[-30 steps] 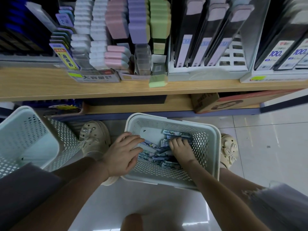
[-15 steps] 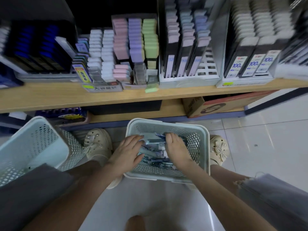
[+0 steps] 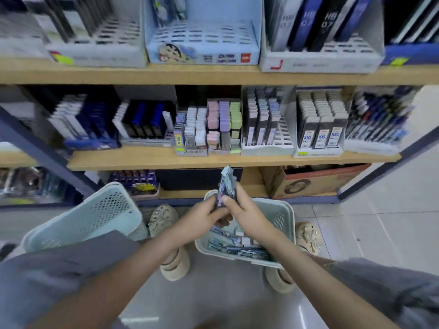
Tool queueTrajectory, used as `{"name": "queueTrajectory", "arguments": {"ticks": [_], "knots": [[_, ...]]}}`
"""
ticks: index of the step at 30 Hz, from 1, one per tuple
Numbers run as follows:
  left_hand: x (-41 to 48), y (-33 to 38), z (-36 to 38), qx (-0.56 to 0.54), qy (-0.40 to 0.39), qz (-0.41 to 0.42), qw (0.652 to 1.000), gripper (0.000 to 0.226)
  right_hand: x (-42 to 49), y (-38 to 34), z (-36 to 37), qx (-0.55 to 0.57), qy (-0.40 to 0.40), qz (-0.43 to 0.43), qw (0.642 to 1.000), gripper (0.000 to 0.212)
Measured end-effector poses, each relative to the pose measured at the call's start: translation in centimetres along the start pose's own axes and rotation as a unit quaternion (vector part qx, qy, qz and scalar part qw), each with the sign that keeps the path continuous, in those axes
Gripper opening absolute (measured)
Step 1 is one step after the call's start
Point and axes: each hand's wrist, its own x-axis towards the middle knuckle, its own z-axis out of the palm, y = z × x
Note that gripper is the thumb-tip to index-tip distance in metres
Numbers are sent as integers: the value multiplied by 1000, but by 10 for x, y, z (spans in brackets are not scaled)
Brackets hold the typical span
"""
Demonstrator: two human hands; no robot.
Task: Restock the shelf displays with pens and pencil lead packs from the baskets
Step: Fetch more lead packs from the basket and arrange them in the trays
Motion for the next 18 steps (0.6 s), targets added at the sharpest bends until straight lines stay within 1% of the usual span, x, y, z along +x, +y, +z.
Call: {"name": "queueTrajectory", "arguments": {"ticks": [4, 7, 9, 10, 12, 13, 16, 18], "knots": [[-24, 35, -23, -43, 12, 40, 998, 16, 3, -39, 8, 21, 5, -32, 999, 26], [-36, 57, -41, -67, 45, 41, 996, 9, 8, -62, 8, 28, 27, -62, 997, 38], [-42, 72, -53, -103, 76, 49, 991, 7, 11, -78, 5, 18, 53, -81, 995, 43], [-44, 79, -59, -120, 92, 55, 987, 7, 13, -86, 4, 21, 59, -93, 994, 39], [-46, 94, -70, -140, 116, 64, 981, 8, 16, -102, 4, 50, 54, -105, 992, 19], [-47, 100, -75, -148, 119, 68, 979, 8, 16, -109, 5, 60, 54, -101, 992, 15], [-48, 118, -84, -160, 109, 83, 978, 17, 18, -128, 9, 93, 45, -114, 988, 22], [-50, 128, -87, -161, 93, 99, 978, 23, 21, -138, 10, 114, 35, -122, 985, 22]]}}
